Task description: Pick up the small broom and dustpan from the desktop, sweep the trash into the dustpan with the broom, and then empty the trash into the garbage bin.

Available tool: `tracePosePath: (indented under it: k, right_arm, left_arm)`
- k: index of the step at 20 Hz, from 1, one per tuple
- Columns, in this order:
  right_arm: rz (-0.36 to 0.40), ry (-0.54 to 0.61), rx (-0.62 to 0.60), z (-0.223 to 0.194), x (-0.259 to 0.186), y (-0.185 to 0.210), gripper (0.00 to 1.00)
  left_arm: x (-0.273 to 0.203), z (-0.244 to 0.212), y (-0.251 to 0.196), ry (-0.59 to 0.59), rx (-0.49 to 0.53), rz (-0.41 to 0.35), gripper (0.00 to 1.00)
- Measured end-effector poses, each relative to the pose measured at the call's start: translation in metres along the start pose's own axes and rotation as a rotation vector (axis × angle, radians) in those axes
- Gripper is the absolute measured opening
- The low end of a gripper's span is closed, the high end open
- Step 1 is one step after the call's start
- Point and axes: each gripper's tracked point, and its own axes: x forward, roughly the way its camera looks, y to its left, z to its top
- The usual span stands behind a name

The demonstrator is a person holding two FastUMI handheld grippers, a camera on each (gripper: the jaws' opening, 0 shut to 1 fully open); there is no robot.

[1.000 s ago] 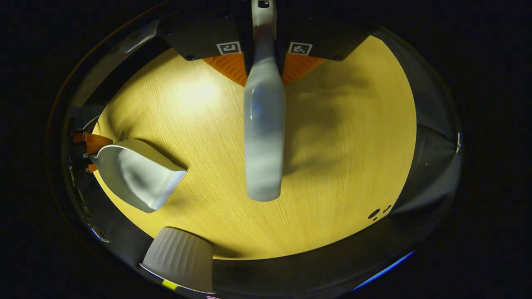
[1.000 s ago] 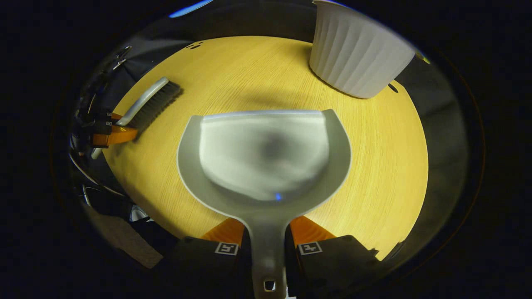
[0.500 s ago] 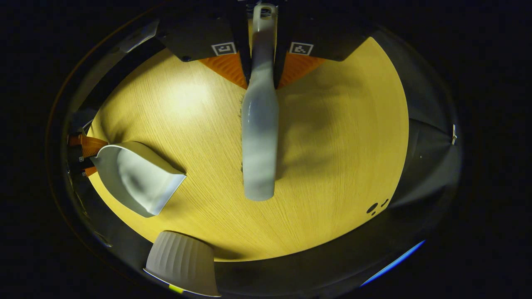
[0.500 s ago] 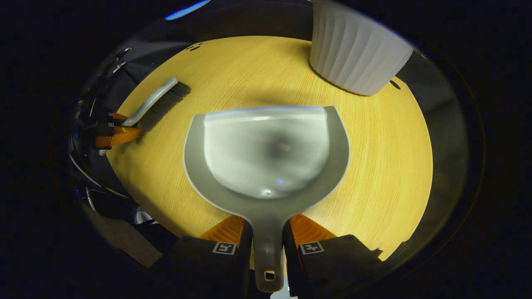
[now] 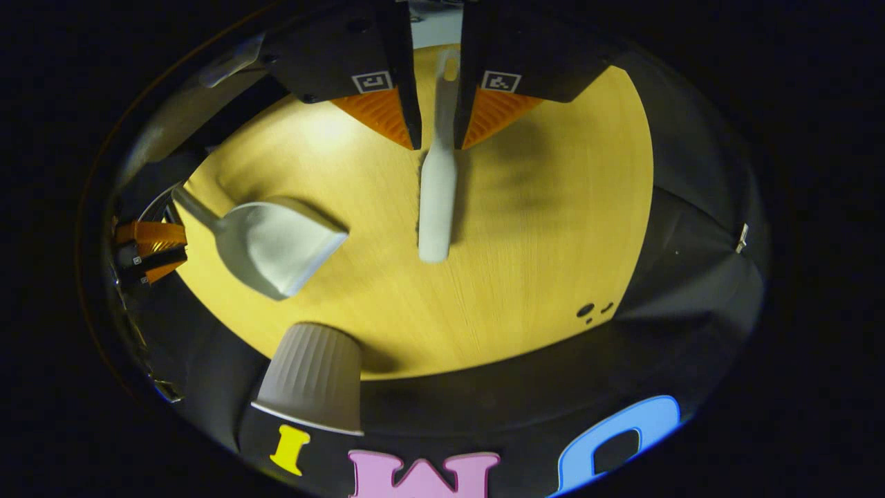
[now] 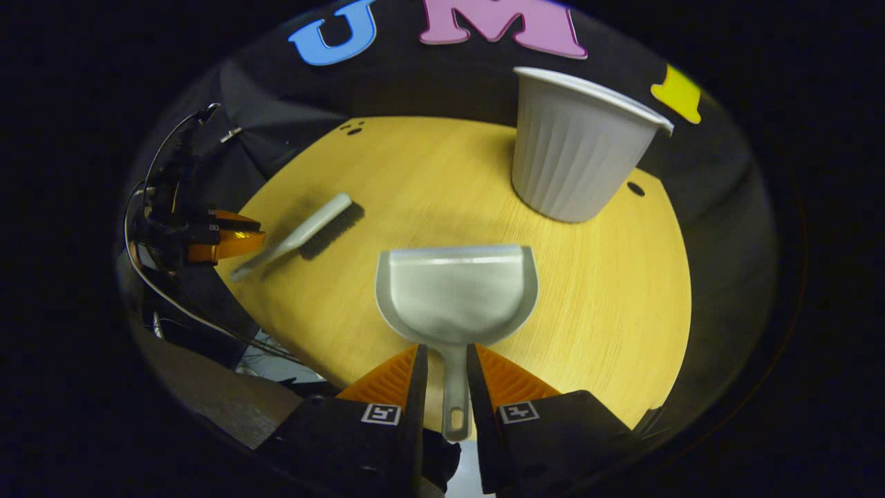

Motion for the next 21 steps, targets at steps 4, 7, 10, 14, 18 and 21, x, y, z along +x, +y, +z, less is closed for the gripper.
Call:
tracePosePath:
  k: [4,7,10,14,18,21]
  right_arm:
    - [-0.001,-0.222,-0.023,0.069,-0.032,0.015,0.36]
    - [-0.009,-0.367,-0.028,0.117,-0.06,0.02,0.36]
    - [-0.058,-0.518,-0.061,0.155,-0.089,0.021,0.36]
    - [-0.063,-0.601,-0.069,0.172,-0.11,0.033,0.36]
    - [-0.054,-0.605,-0.076,0.173,-0.115,0.051,0.37]
    - [-0.063,-0.608,-0.061,0.173,-0.117,0.058,0.37]
  left_arm:
    - [-0.046,0.081,-0.004,-0.278,-0.036,0.003,0.32]
    - [-0.082,0.128,-0.004,-0.455,-0.068,-0.009,0.32]
    - [-0.113,0.155,-0.015,-0.572,-0.064,-0.033,0.32]
    - [-0.137,0.168,-0.024,-0.632,-0.056,-0.06,0.34]
    - [-0.146,0.165,-0.029,-0.645,-0.053,-0.079,0.34]
    - [-0.151,0.157,-0.027,-0.647,-0.06,-0.09,0.34]
